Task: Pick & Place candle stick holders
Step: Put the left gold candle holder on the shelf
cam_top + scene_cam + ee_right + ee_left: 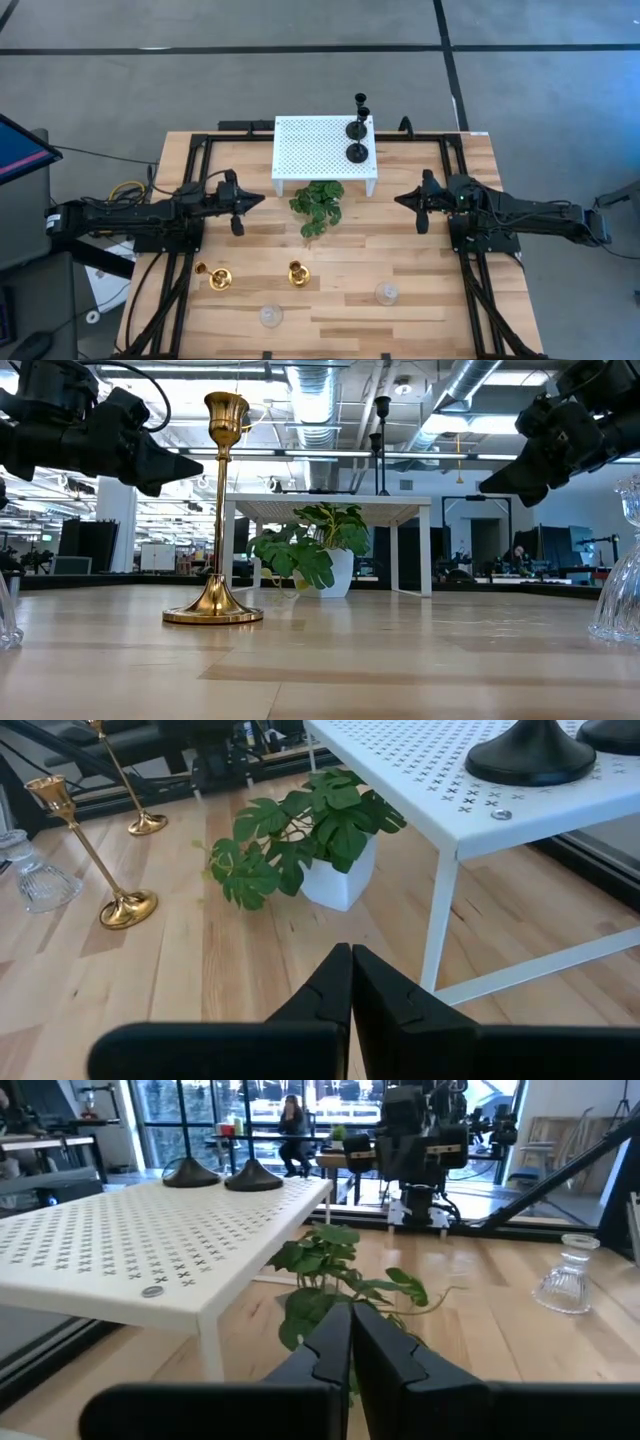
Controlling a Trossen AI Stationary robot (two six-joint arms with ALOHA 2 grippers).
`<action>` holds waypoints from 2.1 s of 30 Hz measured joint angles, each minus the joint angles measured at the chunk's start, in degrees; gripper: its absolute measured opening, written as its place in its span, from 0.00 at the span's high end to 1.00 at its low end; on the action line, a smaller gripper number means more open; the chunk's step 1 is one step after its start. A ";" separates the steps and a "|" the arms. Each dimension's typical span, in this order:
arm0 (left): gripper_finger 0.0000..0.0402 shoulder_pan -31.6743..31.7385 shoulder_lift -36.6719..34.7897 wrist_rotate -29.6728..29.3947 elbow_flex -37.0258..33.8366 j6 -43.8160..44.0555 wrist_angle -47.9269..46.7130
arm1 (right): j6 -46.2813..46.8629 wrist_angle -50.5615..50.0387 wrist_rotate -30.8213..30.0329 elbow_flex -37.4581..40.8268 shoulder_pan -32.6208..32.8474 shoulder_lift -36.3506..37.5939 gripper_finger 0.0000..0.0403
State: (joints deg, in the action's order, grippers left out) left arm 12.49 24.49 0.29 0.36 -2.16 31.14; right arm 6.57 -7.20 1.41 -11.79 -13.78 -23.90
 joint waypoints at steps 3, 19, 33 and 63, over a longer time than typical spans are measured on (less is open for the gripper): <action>0.96 0.00 0.00 2.46 0.00 1.67 0.00 | -0.02 -0.02 0.00 0.00 0.00 0.00 1.00; 0.99 -2.55 2.37 8.37 0.00 2.08 2.41 | -0.50 -0.02 0.02 0.00 -0.02 0.00 1.00; 0.99 -3.56 2.12 8.56 -0.02 1.55 5.83 | -0.50 -0.04 0.02 0.00 -0.02 0.00 1.00; 0.99 -28.70 23.71 -3.28 14.55 -0.37 6.95 | -0.50 -0.04 0.02 0.00 -0.02 -0.02 1.00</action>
State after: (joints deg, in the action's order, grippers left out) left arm -16.21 48.21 -2.98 14.91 -2.53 38.08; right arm 6.07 -7.25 1.43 -11.79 -13.80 -23.92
